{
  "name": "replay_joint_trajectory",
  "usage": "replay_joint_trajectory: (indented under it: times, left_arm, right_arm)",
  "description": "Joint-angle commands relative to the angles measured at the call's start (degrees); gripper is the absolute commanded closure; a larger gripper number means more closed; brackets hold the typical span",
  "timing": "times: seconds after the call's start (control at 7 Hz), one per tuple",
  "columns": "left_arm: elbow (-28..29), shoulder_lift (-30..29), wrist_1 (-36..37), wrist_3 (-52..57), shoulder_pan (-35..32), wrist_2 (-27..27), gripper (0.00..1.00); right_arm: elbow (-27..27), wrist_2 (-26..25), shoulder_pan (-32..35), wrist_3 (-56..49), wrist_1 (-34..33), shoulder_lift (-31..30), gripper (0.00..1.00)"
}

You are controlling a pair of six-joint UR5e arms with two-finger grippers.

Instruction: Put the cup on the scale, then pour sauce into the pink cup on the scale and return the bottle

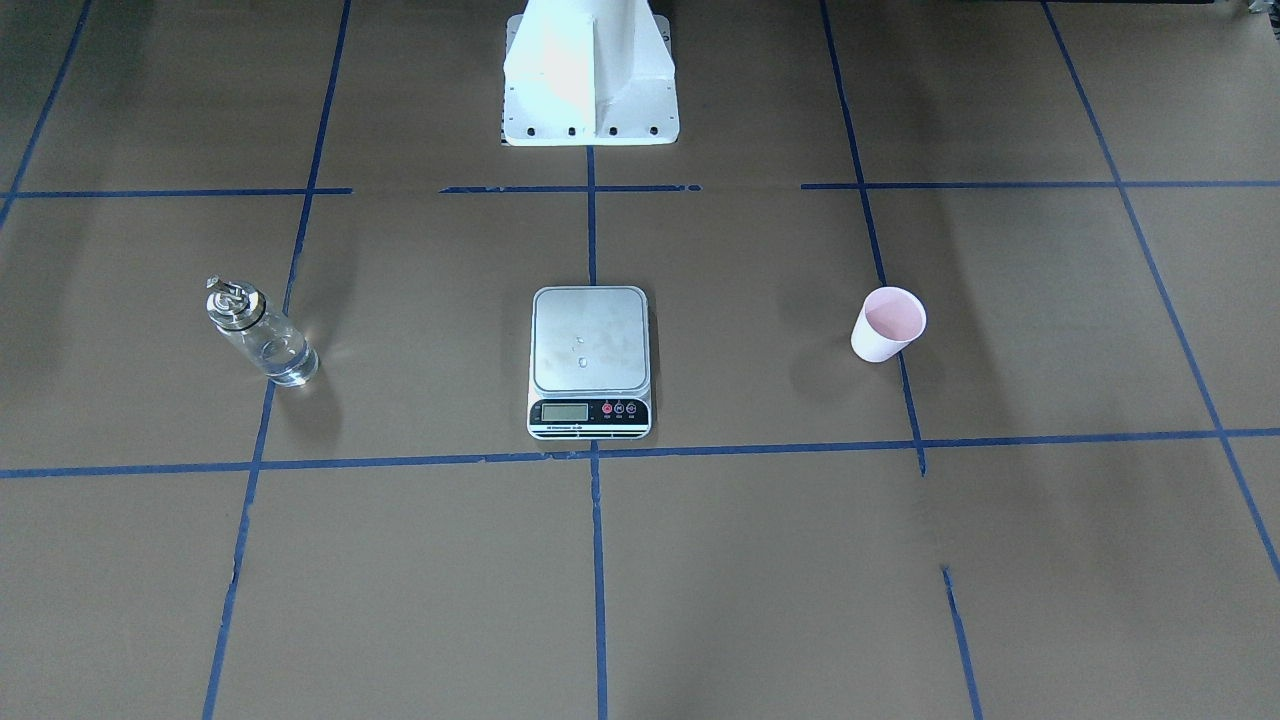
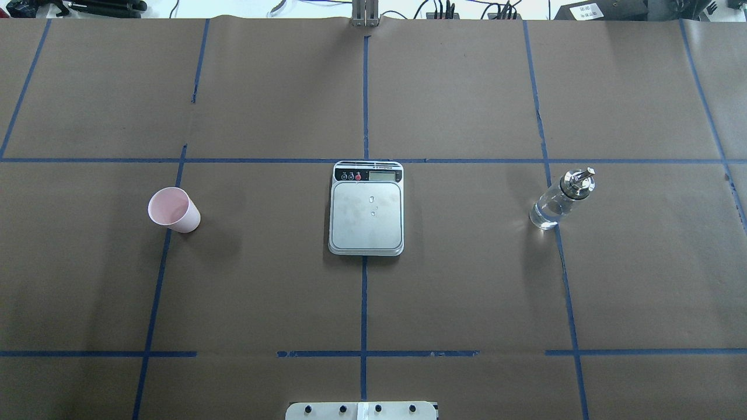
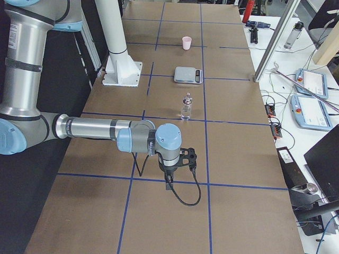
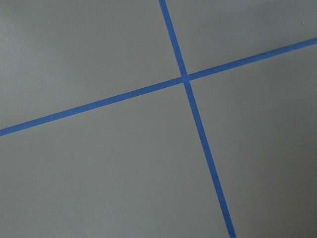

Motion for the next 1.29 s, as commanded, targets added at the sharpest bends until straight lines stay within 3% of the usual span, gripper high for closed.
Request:
replay_joint_trajectory:
  times: [0.0,0.43,0.71,1.14]
  left_arm:
    - [-0.15,-0.21,-0.09,0.09,0.18,0.00,0.00]
    - [-0.77,-0.21,-0.44,0.17,0.18,-0.18,0.00]
    - [-1.03,-0.21,-5.43,-0.35,0.18,0.35,0.00]
    - [-0.42,-1.17,-21.48,-0.26,0.18,0.53,0.00]
  right_arm:
    - [0.00,0.01,0.00,0.00,0.02,-0.01,0.00]
    - [0.17,0.01,0.00,0.00,0.02,-0.01,0.00]
    - [0.17,0.09,-0.09,0.44,0.02,0.17,0.00]
    - [-0.27,4.29,-0.18,0.44,-0.07,-0.09,0.00]
